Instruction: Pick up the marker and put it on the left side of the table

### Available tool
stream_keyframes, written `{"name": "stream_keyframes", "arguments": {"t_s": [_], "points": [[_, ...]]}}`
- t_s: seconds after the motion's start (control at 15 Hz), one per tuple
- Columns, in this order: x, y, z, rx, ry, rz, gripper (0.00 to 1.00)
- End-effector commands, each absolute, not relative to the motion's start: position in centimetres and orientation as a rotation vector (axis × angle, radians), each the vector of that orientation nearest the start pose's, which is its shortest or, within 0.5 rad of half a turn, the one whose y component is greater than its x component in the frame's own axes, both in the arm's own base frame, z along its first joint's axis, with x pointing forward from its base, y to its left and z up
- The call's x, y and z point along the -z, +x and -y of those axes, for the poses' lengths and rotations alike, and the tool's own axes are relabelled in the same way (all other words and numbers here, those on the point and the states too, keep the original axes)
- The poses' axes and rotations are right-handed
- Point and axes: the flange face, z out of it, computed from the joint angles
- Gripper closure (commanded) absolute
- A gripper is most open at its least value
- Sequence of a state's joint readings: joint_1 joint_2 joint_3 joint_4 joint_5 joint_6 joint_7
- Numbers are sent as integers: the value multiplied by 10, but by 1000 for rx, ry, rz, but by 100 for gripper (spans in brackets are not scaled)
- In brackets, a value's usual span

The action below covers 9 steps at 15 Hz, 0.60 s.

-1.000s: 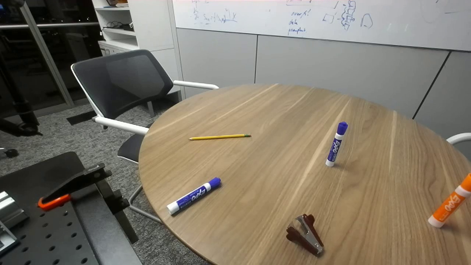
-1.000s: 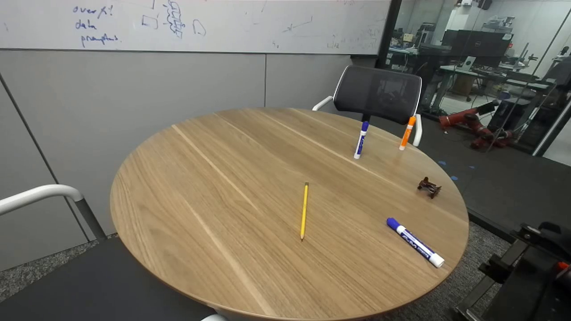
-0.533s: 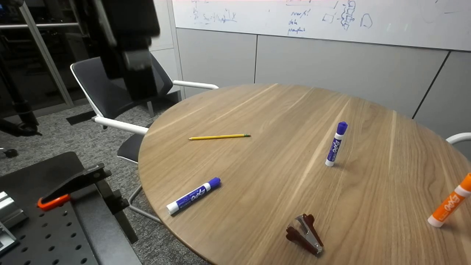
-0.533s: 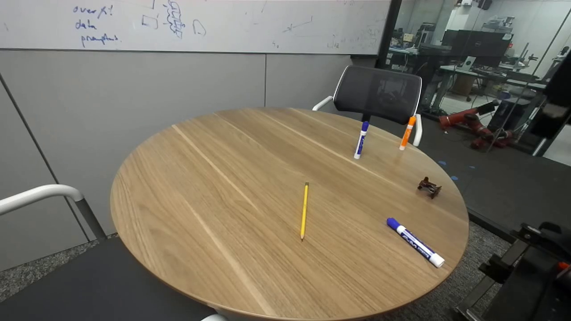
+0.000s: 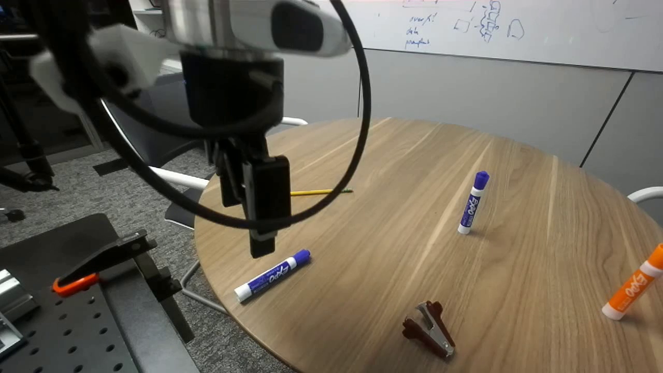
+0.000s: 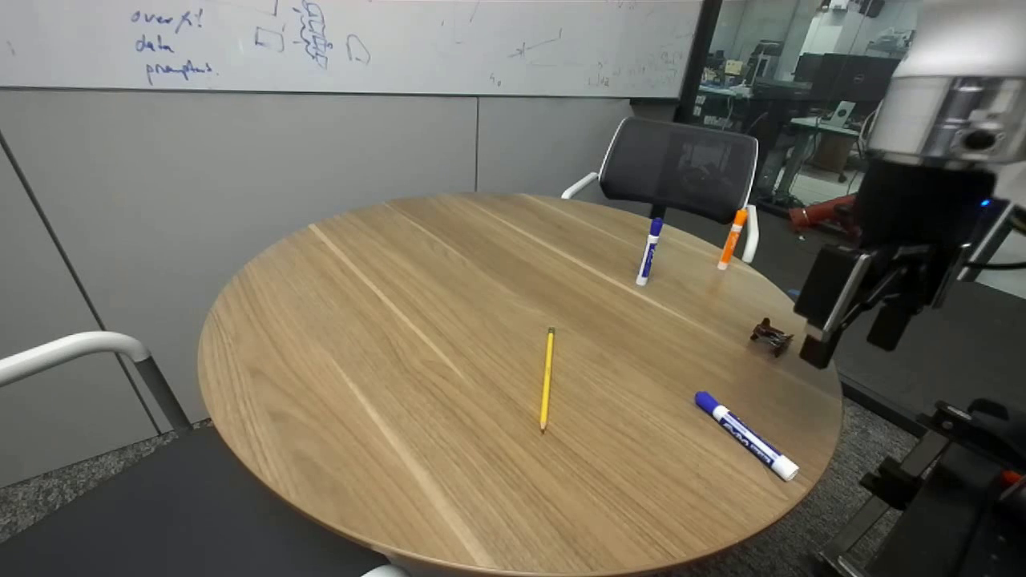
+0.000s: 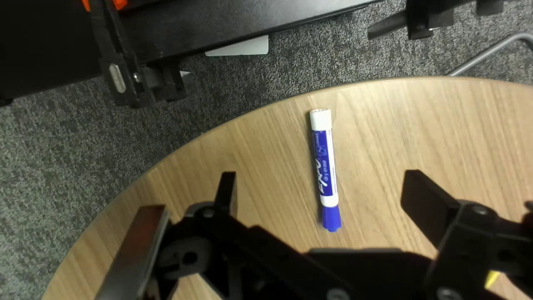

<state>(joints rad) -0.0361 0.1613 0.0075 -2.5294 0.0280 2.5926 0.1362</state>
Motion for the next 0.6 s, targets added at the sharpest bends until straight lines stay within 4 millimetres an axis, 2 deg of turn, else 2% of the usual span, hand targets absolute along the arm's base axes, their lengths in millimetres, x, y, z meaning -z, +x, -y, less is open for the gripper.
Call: {"name": "stream_keyframes", "arguments": {"t_s": [0.0,0.2,0.53], "points": [[-165,478,10,-188,-3090,-344,0],[-138,489,4,-225,-3062,-373,0],[-109,502,-8,-265,-3042,-392,0]]}}
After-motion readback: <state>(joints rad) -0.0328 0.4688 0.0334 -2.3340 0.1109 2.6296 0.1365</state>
